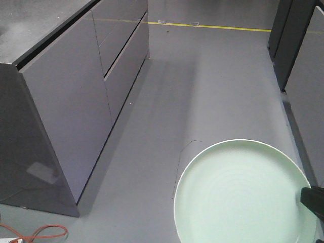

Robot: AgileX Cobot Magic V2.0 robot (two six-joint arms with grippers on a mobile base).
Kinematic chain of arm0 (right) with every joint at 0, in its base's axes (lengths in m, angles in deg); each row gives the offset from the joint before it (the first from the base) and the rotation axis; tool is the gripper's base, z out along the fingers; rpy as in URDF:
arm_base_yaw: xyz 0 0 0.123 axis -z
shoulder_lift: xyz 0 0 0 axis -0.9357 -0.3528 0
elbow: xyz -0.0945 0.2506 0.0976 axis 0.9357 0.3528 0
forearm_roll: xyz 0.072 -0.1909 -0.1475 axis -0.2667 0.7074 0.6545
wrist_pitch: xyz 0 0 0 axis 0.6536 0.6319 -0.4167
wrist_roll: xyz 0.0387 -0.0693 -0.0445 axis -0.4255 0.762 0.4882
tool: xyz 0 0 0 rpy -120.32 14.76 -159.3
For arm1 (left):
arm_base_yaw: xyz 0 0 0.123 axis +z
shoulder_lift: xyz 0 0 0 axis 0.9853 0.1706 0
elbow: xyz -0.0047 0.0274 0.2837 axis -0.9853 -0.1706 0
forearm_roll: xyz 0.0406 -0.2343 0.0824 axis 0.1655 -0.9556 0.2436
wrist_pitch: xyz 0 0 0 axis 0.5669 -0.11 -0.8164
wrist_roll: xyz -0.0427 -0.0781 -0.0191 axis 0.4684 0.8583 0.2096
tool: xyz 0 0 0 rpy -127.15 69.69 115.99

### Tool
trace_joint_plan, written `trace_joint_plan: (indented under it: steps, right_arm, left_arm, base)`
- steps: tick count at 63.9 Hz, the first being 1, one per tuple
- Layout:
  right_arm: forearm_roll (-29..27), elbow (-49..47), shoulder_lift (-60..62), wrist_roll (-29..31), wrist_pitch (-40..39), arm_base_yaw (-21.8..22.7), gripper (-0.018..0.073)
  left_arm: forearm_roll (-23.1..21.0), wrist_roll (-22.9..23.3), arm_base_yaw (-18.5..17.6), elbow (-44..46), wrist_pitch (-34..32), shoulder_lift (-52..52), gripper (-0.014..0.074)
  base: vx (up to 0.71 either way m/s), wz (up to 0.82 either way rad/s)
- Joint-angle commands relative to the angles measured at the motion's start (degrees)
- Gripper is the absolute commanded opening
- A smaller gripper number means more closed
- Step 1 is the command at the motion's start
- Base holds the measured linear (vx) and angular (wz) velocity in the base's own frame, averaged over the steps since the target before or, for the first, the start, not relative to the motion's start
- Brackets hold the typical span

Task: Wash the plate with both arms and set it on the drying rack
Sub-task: 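Drive the base away from the counter holding the plate in the right gripper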

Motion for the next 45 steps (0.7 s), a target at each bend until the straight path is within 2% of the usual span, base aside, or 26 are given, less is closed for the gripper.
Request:
trace_joint_plan:
  steps: [1,45]
  right_arm:
    - [-1.23,-1.54,-0.24,0.09,-3.67,0.41,-0.0004]
    - [-1.23,-1.54,-0.24,0.09,-3.67,0.41,-0.0004]
  left_arm:
    - [-0.39,0.09,-0.21,1.54,-3.98,-0.83,-0.0006]
    - [-0.39,0.09,-0.21,1.54,-3.98,-0.83,-0.0006]
  base:
    - [0.14,0.06]
    - [0.21,-0.05]
